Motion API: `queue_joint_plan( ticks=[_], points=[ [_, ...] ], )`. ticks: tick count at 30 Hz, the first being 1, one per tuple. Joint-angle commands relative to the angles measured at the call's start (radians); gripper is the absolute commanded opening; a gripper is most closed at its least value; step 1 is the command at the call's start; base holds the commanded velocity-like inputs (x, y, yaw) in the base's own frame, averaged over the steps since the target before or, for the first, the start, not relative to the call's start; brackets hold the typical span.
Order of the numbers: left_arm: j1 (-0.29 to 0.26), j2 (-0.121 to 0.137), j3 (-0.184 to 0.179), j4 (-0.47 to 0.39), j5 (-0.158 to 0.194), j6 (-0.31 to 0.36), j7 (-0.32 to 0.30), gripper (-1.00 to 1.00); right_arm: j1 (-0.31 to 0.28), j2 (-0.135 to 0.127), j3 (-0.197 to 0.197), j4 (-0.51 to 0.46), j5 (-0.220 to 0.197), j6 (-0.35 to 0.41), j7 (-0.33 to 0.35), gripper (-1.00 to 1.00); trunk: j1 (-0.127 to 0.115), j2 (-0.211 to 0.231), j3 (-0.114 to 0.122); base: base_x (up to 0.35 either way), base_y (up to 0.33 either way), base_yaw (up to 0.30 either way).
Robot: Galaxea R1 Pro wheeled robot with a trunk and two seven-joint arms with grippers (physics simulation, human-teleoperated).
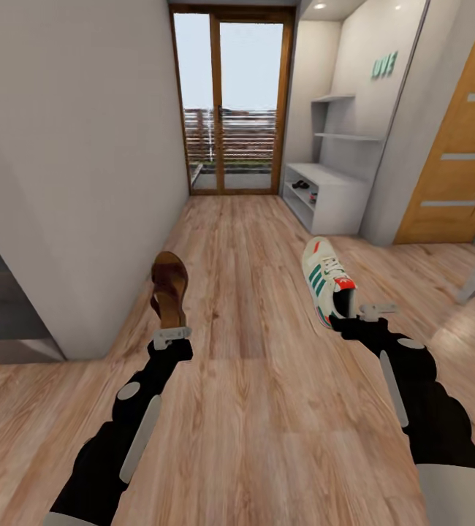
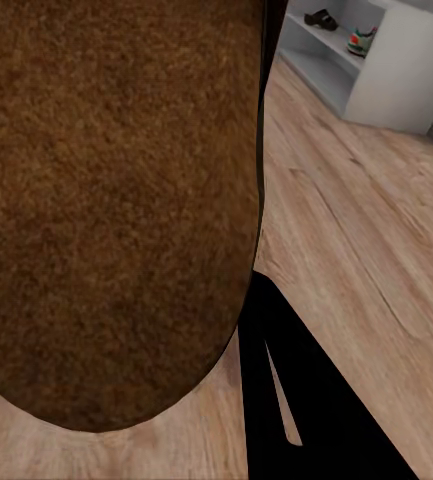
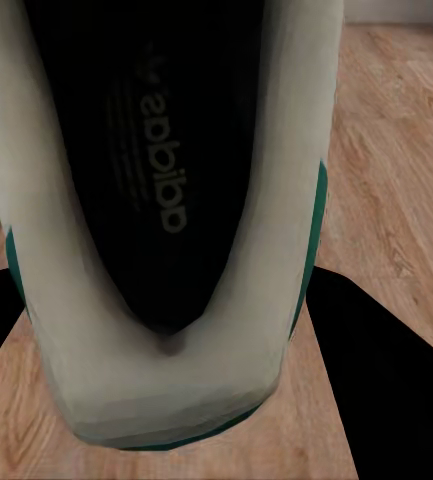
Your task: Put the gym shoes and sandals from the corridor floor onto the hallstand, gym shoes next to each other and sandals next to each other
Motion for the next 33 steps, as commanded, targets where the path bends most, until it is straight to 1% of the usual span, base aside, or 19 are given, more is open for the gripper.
queue_joint_plan(
  ticks=[1, 2, 5, 9, 11, 14, 17, 18, 19, 21, 22, 23, 25, 27, 29, 33],
  points=[
    [0.0, 0.007, -0.002, -0.001, 0.007, 0.006, 0.007, -1.0, -0.001, 0.0, 0.002, -0.001, 0.006, 0.005, 0.006, -1.0, 0.0, 0.0, -0.001, 0.346, 0.0, 0.0],
    [0.0, 0.016, -0.002, 0.001, 0.007, 0.006, 0.007, -1.0, -0.001, 0.0, 0.005, -0.001, 0.005, 0.005, 0.006, -1.0, 0.0, 0.0, -0.001, 0.346, 0.0, 0.0],
    [0.0, 0.024, -0.002, 0.003, 0.007, 0.007, 0.007, -1.0, -0.001, 0.0, 0.009, -0.001, 0.0, 0.005, 0.007, -1.0, 0.0, 0.0, -0.001, 0.346, 0.0, 0.0],
    [0.0, 0.025, -0.003, 0.003, 0.007, 0.01, 0.006, -1.0, -0.001, 0.0, 0.013, -0.001, -0.001, 0.005, 0.007, -1.0, 0.0, 0.0, -0.001, 0.347, 0.0, 0.0],
    [0.0, 0.027, -0.011, 0.003, 0.007, 0.011, 0.003, -1.0, -0.001, 0.0, 0.013, -0.001, -0.001, 0.005, 0.007, -1.0, 0.0, 0.0, -0.001, 0.347, 0.0, 0.0],
    [-0.001, 0.029, -0.02, 0.004, 0.004, 0.012, -0.02, -1.0, -0.001, 0.0, 0.014, -0.001, -0.001, 0.005, 0.005, -1.0, 0.0, 0.0, -0.001, 0.347, 0.0, 0.0],
    [-0.001, 0.048, -0.024, 0.004, -0.013, 0.012, -0.065, -1.0, -0.001, 0.001, 0.014, -0.001, -0.001, 0.005, 0.003, -1.0, 0.0, 0.0, -0.001, 0.348, 0.0, 0.0],
    [-0.001, 0.062, -0.024, 0.004, -0.015, 0.012, -0.086, -1.0, -0.001, 0.001, 0.017, -0.001, -0.001, 0.004, 0.002, -1.0, 0.0, 0.0, -0.001, 0.348, 0.0, 0.0],
    [-0.001, 0.077, -0.025, 0.004, -0.016, 0.012, -0.115, -1.0, -0.001, 0.001, 0.022, -0.001, -0.001, 0.004, 0.002, -1.0, 0.0, 0.0, -0.001, 0.348, 0.0, 0.0],
    [-0.001, 0.105, -0.025, 0.004, -0.017, 0.011, -0.195, -1.0, -0.001, 0.002, 0.035, 0.0, -0.001, 0.003, 0.001, -1.0, 0.0, 0.0, -0.001, 0.348, 0.0, 0.0],
    [-0.001, 0.117, -0.024, 0.004, -0.017, 0.011, -0.263, -1.0, -0.001, 0.006, 0.041, 0.0, -0.001, 0.003, 0.001, -1.0, 0.0, 0.0, -0.001, 0.347, 0.0, 0.0],
    [-0.001, 0.122, -0.024, 0.004, -0.018, 0.011, -0.3, -1.0, -0.001, 0.014, 0.044, 0.002, -0.001, -0.002, 0.001, -1.0, 0.0, 0.0, -0.001, 0.347, 0.0, 0.0],
    [-0.001, 0.126, -0.024, 0.003, -0.019, 0.011, -0.34, -1.0, -0.001, 0.043, 0.047, 0.004, 0.002, -0.03, 0.001, -1.0, 0.0, 0.0, -0.001, 0.347, 0.0, 0.0],
    [-0.001, 0.128, -0.023, 0.003, -0.019, 0.011, -0.357, -1.0, -0.001, 0.07, 0.049, 0.005, 0.005, -0.053, 0.001, -1.0, 0.0, 0.0, -0.001, 0.348, 0.0, 0.0],
    [-0.001, 0.128, -0.023, 0.003, -0.02, 0.011, -0.365, -1.0, -0.001, 0.083, 0.05, 0.005, 0.007, -0.064, 0.001, -1.0, 0.0, 0.0, -0.001, 0.347, 0.0, 0.0],
    [-0.001, 0.128, -0.024, 0.002, -0.02, 0.012, -0.368, -1.0, -0.001, 0.088, 0.051, 0.005, 0.008, -0.068, 0.002, -1.0, 0.0, 0.0, -0.001, 0.347, 0.0, 0.0]
  ],
)
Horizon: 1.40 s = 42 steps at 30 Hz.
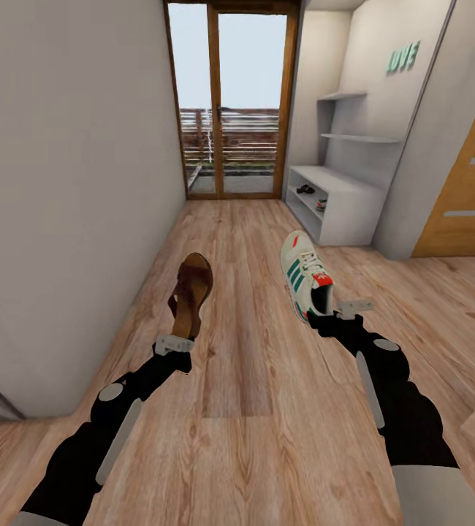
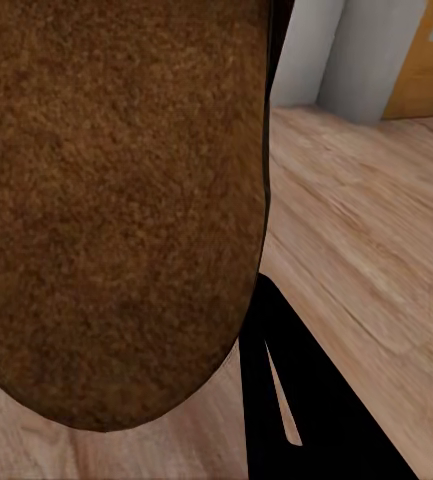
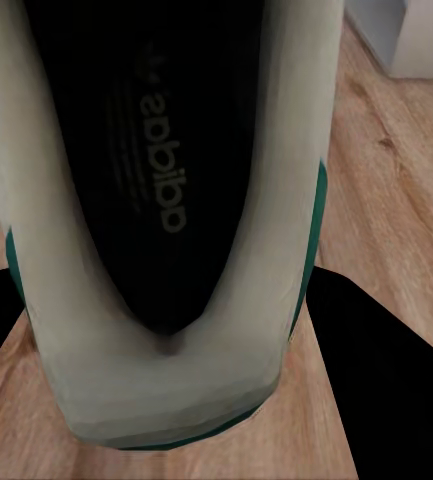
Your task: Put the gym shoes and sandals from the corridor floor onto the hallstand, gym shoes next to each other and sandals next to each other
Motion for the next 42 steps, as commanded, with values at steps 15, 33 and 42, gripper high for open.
queue_joint_plan(
  ticks=[15, 33, 42],
  points=[
    [0.0, -0.002, -0.002, -0.005, 0.01, 0.009, -0.001, -1.0, -0.001, 0.001, -0.002, -0.001, -0.002, 0.005, 0.012, -1.0, 0.0, 0.0, -0.001, 0.348, 0.0, 0.0],
    [0.0, -0.005, -0.003, -0.005, 0.014, 0.01, -0.001, -1.0, -0.001, 0.001, -0.004, -0.002, -0.004, 0.004, 0.012, -1.0, 0.0, 0.0, -0.001, 0.347, 0.0, 0.0],
    [-0.001, -0.005, -0.003, -0.005, 0.014, 0.01, -0.001, -1.0, -0.001, 0.001, -0.004, -0.002, -0.004, 0.004, 0.012, -1.0, 0.0, 0.0, -0.001, 0.347, 0.0, 0.0]
  ],
)
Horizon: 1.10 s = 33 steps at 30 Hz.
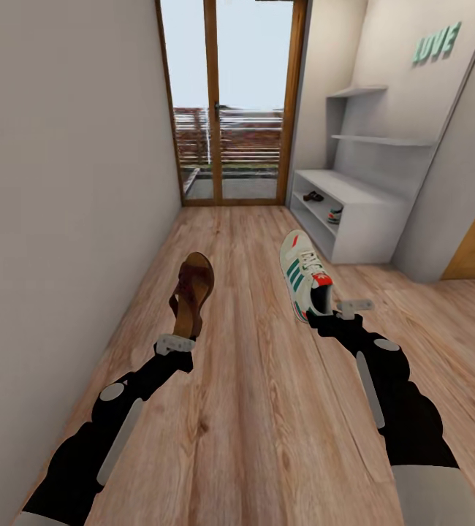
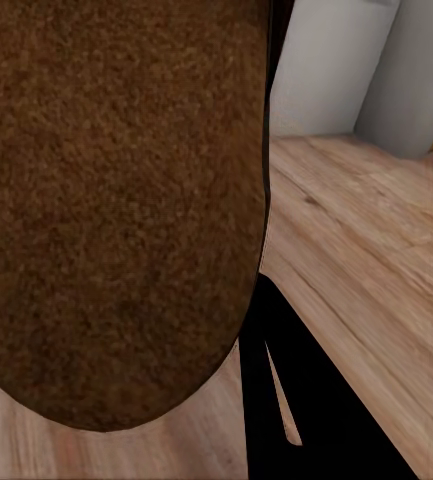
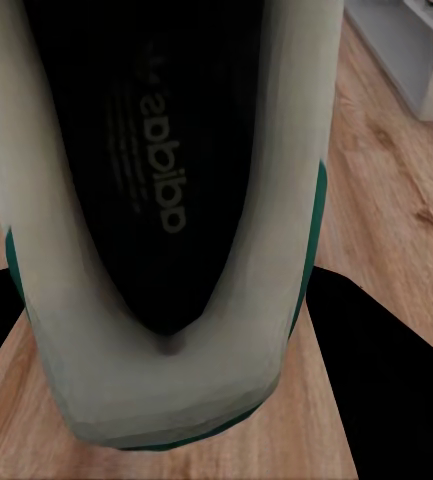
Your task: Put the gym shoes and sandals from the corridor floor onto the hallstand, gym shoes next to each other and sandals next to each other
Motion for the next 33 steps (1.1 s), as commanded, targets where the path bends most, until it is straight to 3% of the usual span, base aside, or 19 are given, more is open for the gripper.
queue_joint_plan(
  ticks=[1, 33],
  points=[
    [0.0, 0.001, -0.001, -0.001, 0.008, 0.008, 0.0, -1.0, -0.001, 0.0, -0.001, -0.001, 0.004, 0.005, 0.006, -1.0, 0.0, 0.0, -0.001, 0.347, 0.0, 0.0],
    [-0.001, 0.001, -0.001, -0.001, 0.009, 0.008, 0.0, -1.0, -0.001, 0.0, -0.001, -0.001, 0.004, 0.007, 0.006, -1.0, 0.0, 0.0, -0.001, 0.348, 0.0, 0.0]
  ],
)
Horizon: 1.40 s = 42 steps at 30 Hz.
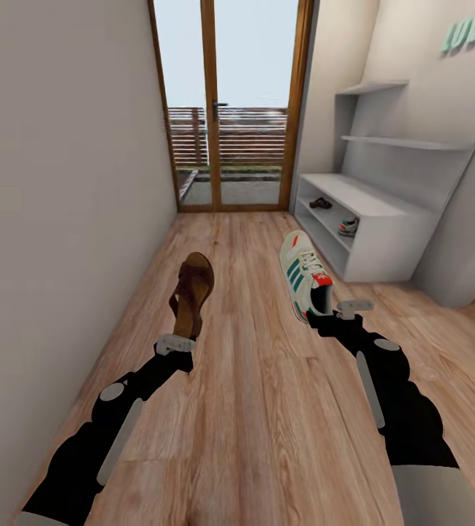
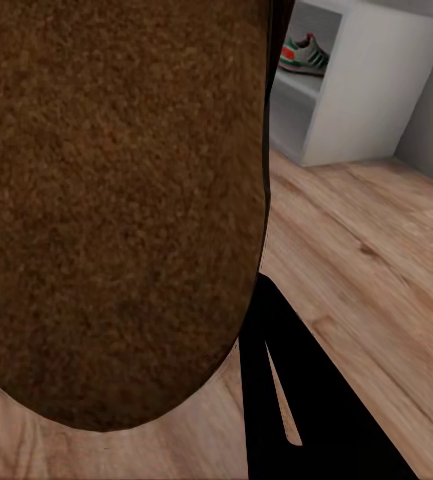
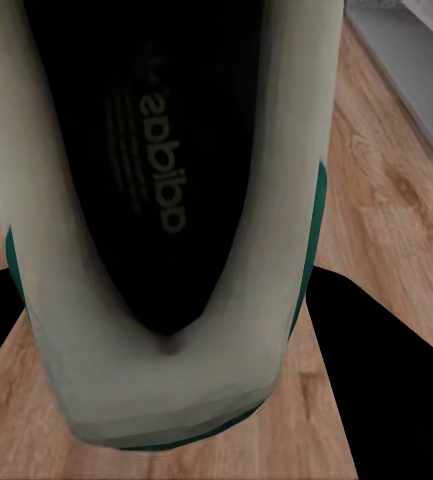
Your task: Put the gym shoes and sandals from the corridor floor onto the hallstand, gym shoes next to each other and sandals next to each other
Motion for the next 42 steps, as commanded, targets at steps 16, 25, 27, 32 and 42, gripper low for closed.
queue_joint_plan(
  ticks=[16, 25, 27, 32, 42],
  points=[
    [-0.001, 0.001, -0.001, -0.001, 0.009, 0.014, 0.0, -1.0, 0.0, 0.0, 0.0, -0.001, 0.004, 0.005, 0.006, -1.0, 0.0, 0.0, -0.001, 0.348, 0.0, 0.0],
    [0.0, 0.001, -0.001, -0.001, 0.009, 0.034, 0.0, -1.0, 0.0, 0.0, -0.001, -0.001, 0.004, 0.005, 0.006, -1.0, 0.0, 0.0, -0.001, 0.348, 0.0, 0.0],
    [0.0, 0.001, -0.001, -0.001, 0.009, 0.034, 0.0, -1.0, 0.0, 0.0, -0.001, -0.001, 0.004, 0.005, 0.006, -1.0, 0.0, 0.0, -0.001, 0.348, 0.0, 0.0],
    [0.0, 0.001, -0.001, -0.001, 0.009, 0.034, 0.0, -1.0, 0.0, 0.0, -0.001, -0.001, 0.004, 0.005, 0.006, -1.0, 0.0, 0.0, -0.001, 0.347, 0.011, 0.0],
    [-0.001, 0.001, 0.0, -0.001, 0.009, 0.034, 0.0, -1.0, 0.0, 0.0, -0.001, -0.001, 0.004, 0.005, 0.006, -1.0, 0.0, 0.0, -0.001, 0.347, 0.095, 0.0]
  ],
)
